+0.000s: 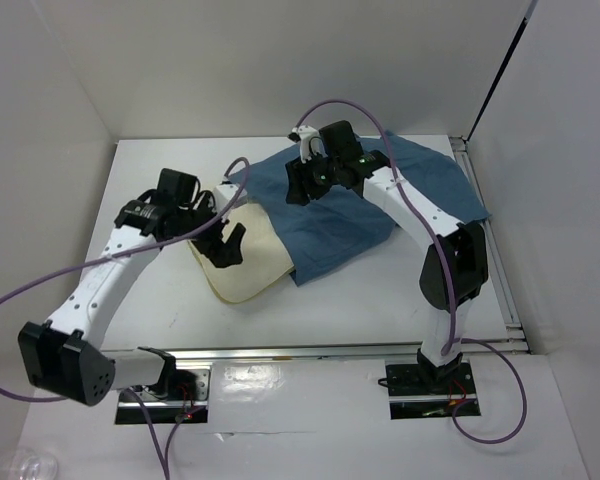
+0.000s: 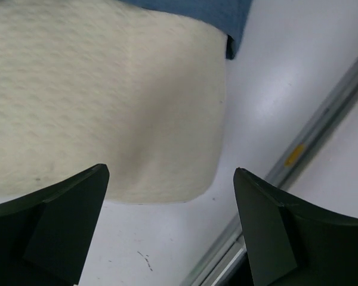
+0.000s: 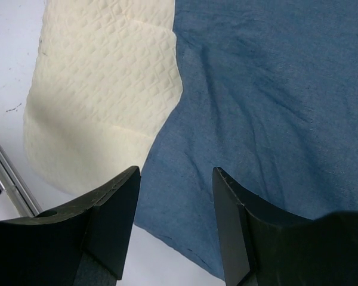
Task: Put the pillow into the pillowcase
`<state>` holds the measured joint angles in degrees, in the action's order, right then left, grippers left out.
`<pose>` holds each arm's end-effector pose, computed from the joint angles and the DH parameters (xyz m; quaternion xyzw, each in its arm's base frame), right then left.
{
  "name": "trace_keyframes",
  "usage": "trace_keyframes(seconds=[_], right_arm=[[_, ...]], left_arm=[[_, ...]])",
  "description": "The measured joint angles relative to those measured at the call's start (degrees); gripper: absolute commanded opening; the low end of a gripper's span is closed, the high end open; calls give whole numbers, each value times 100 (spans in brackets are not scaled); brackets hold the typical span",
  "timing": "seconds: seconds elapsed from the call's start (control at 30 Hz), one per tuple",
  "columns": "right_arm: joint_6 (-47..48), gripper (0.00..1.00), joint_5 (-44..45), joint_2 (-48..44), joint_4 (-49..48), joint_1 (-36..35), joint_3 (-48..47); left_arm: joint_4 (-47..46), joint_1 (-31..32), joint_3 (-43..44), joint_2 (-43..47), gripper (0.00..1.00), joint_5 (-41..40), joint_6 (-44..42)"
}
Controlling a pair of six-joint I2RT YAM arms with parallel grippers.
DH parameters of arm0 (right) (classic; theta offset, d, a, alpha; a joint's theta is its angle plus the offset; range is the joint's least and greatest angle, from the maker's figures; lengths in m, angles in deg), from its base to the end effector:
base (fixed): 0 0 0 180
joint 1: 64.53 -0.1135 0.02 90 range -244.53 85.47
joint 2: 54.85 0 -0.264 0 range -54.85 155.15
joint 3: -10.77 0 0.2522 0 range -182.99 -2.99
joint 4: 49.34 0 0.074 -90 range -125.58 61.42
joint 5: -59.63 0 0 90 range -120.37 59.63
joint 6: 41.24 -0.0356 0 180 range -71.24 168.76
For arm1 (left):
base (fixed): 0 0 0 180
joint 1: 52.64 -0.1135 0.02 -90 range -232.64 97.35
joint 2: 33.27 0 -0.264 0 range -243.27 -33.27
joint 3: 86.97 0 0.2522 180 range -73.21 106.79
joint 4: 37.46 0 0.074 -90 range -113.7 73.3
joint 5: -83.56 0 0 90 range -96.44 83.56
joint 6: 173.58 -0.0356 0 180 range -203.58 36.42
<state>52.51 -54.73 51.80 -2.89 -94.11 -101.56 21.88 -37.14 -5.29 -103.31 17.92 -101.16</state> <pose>0.3643 0.2237 0.3219 -0.3390 0.8261 0.2780 0.3540 0.2356 -0.0806 0.3338 0.3325 0.8523 -0.1903 0.3562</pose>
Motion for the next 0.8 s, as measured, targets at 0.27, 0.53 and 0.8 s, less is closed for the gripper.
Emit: trace_keyframes(seconds=[0.27,0.53,0.8], right_arm=[[111,59,24,-2,-15,-28,0],[238,59,70,-199,-52,-173,269],[304,59,127,-317,-55,-205,356]], left_arm=[[-348,789,-293,-326,100,-114,-105],[-1580,1274,-1893,481,100,-1305,-881],[-2557,1676,-2796,627,100,-2122,-1403]])
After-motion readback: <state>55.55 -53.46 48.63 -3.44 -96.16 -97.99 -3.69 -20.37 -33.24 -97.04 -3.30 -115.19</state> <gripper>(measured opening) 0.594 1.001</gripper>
